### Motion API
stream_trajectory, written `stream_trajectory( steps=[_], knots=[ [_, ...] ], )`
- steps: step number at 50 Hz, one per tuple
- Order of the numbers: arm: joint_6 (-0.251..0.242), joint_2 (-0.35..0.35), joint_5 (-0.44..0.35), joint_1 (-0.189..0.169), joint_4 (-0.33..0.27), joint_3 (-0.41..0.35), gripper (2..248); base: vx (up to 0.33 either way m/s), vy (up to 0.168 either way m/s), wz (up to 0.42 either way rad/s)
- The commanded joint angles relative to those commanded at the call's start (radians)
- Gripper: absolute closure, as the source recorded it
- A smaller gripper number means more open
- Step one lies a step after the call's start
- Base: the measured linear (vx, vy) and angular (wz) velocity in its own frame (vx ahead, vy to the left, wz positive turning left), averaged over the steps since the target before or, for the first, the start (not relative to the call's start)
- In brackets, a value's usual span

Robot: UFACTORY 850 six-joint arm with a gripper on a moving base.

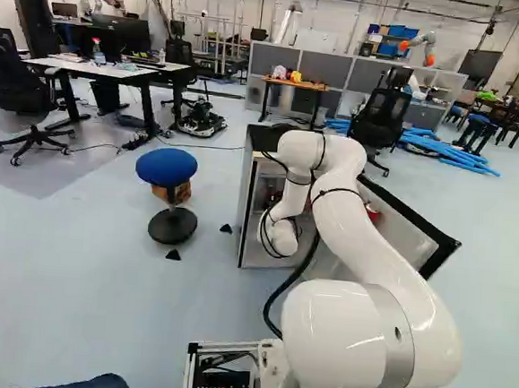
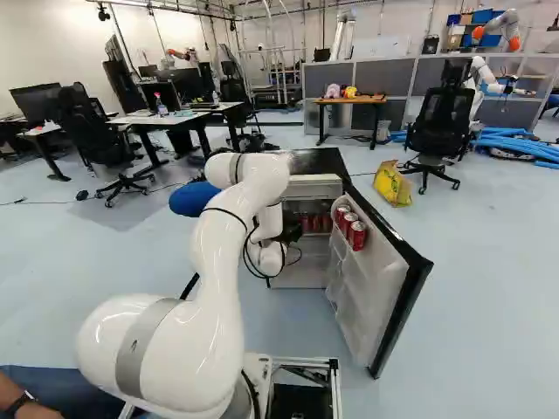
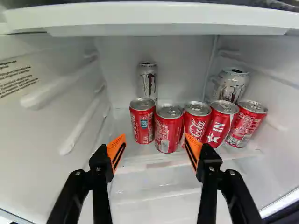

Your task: Grab a drink from the fridge

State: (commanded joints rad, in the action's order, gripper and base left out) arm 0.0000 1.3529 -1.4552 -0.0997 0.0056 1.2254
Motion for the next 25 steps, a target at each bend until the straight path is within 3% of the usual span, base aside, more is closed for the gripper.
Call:
stream_trajectory(
  steps=[25],
  knots=[
    [0.0,0.018,0.0,-0.015,0.0,0.035,69,0.0,0.0,0.0]
  ],
)
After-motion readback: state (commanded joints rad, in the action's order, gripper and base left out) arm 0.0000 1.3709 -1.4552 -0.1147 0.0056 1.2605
